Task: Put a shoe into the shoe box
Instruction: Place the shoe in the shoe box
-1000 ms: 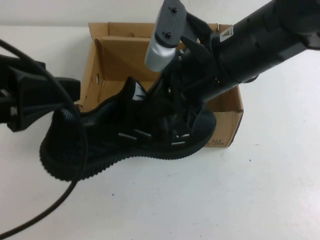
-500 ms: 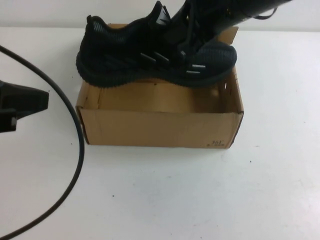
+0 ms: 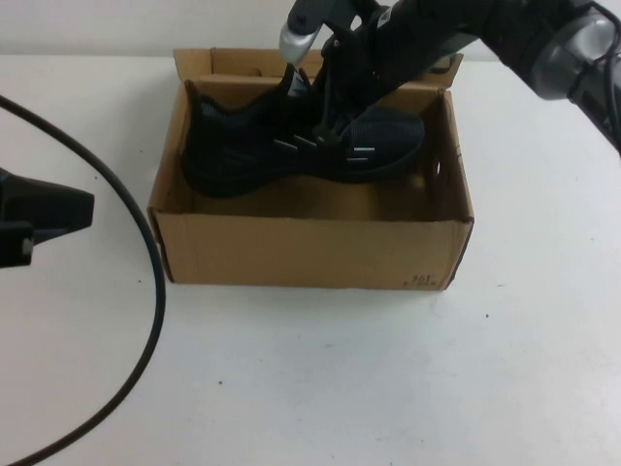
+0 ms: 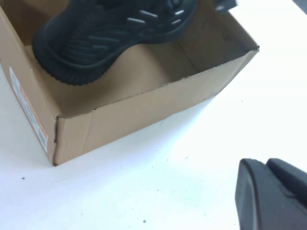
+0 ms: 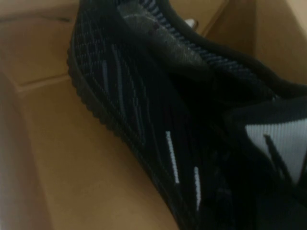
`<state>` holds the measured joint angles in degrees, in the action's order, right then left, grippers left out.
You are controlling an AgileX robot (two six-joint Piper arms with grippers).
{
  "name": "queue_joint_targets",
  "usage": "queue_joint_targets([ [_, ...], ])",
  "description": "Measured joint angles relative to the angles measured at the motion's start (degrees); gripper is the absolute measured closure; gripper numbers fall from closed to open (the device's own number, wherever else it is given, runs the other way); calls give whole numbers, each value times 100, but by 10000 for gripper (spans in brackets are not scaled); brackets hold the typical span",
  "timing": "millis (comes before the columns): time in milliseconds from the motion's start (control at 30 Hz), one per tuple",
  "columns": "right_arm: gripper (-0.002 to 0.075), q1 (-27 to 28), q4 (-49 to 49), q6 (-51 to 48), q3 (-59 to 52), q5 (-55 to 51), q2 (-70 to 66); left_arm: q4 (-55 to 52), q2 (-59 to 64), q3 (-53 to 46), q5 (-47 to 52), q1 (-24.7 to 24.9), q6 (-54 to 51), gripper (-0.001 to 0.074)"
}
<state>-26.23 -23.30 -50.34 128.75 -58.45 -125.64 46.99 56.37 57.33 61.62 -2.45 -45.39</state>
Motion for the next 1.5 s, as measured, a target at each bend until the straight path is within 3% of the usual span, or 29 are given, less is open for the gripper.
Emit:
queue_joint_targets([
  [1133,709,267,-264,653,87,793,-723,-10,0,0,141,0,3,736],
  [1233,671,280,-312,679,87,918,-723,-10,0,0,141,0,3,736],
  [1433,476,280,-408,760,97,1188,-723,-10,0,0,141,0,3,736],
  [1500,442,280,-406,769,96,1211,-723,-10,0,0,141,0,3,736],
])
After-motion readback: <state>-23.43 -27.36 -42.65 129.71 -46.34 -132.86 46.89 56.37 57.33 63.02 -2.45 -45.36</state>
